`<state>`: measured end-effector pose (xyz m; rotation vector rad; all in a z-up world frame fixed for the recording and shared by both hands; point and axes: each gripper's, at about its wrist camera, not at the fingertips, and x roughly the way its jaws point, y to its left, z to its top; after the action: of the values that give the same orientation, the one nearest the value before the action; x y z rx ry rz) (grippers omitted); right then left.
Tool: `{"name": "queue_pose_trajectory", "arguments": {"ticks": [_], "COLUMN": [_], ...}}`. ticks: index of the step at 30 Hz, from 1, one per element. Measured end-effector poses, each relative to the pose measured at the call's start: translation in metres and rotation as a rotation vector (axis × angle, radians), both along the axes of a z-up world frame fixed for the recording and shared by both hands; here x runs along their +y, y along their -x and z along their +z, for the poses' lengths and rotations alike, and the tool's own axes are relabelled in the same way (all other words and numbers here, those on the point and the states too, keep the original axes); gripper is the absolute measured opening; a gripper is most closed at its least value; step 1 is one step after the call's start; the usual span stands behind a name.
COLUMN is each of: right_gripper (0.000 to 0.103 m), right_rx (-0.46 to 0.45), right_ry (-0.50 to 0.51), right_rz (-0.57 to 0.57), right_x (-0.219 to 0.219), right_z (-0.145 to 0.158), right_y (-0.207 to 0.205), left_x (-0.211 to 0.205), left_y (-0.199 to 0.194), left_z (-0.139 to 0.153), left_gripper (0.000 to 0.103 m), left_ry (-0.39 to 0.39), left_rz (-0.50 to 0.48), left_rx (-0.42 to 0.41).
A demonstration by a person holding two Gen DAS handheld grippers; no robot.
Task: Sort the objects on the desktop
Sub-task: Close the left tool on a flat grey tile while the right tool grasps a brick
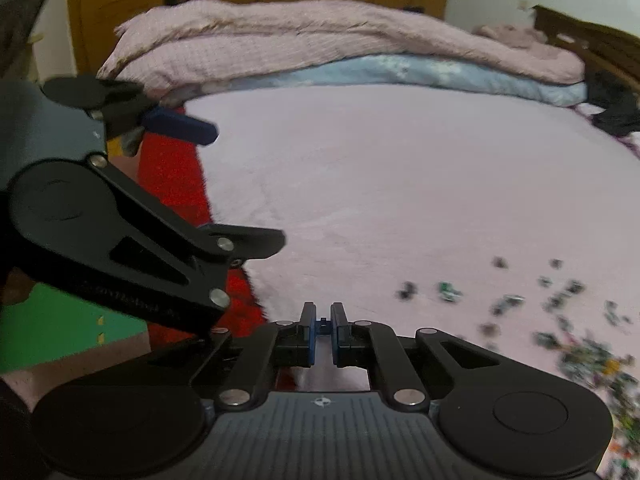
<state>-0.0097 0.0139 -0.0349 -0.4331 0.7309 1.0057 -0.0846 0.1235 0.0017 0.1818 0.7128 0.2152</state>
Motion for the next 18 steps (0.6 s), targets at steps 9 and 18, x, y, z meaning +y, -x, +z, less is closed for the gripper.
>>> {"name": "queue_pose_trajectory", "arguments": {"ticks": [9,18], "right_gripper": [0.008,0.008], "right_rx": [0.079,0.117], "right_ry": [-0.035,-0.045], "right_rz": [-0.315,-0.396], "right_x": [-0.100,-0.130], "right_z": [0.000,-0.013], "right_y": [-0.020,-0.003], "left_x": [-0.045,-0.093], "left_y": [-0.020,-0.061], "left_z": [-0.009,-0.045], "left_gripper": [0.103,0.103], "left_ry": [0.119,-0.039], "left_rz": [-0.196,-0.274], "left_rx": [0.069,0.166]}}
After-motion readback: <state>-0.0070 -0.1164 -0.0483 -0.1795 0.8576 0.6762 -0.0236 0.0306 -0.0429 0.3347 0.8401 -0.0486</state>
